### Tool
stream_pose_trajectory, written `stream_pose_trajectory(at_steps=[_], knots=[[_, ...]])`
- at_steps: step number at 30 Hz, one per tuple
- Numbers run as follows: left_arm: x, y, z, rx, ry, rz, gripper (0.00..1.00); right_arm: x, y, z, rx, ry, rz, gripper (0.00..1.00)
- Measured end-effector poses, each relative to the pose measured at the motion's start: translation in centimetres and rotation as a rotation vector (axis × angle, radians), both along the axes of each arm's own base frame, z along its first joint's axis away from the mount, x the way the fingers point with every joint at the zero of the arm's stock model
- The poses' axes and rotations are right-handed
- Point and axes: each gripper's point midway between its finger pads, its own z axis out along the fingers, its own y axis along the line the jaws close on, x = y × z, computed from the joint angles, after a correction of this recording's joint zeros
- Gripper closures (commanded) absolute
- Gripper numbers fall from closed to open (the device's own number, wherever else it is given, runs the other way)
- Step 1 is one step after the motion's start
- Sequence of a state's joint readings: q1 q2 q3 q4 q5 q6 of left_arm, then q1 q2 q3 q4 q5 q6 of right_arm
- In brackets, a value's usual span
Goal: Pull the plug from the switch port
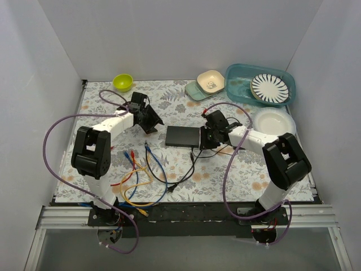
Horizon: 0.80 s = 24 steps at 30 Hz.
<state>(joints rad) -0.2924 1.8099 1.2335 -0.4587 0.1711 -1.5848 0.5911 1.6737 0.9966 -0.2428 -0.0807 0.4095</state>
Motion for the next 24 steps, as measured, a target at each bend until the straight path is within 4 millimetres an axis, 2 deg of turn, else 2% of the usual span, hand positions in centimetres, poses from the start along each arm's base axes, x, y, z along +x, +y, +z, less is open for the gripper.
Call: stream_pose_trajectory(at_steps=[3, 5, 7, 9, 11, 13, 17, 24], knots=[[3.5, -0.8, 1.5, -0.005, -0.076, 0.000, 0.53, 0.3, -0.1, -1.5, -0.032, 0.046, 0.002, 0.77], [5.7, -1.3, 1.5, -0.004, -0.114, -0.002, 0.53, 0.7, 0.1, -2.0, -0.039, 0.076, 0.006, 0.77], [7.2, -1.7, 0.3, -0.001, -0.117, -0.011, 0.53, 1.9, 0.5, -2.0, -0.037, 0.076, 0.002, 0.78], [7.7, -2.1, -1.9, 0.002, -0.082, -0.026, 0.54, 2.9, 0.9, -2.0, -0.032, 0.090, 0.002, 0.78], [7.3, -2.6, -3.8, -0.029, -0.039, -0.041, 0.55, 4.0, 1.4, -2.0, -0.027, 0.097, -0.001, 0.78], [6.9, -2.5, -3.7, -0.048, -0.052, -0.042, 0.55, 5.0, 1.9, -2.0, -0.025, 0.099, 0.000, 0.78], [5.0, -1.9, -3.7, -0.069, -0.066, -0.037, 0.56, 6.6, 2.9, -1.9, -0.019, 0.106, 0.013, 0.78], [1.4, -0.5, -3.7, -0.085, -0.039, -0.014, 0.56, 7.6, 3.4, -1.9, -0.004, 0.112, 0.019, 0.76]])
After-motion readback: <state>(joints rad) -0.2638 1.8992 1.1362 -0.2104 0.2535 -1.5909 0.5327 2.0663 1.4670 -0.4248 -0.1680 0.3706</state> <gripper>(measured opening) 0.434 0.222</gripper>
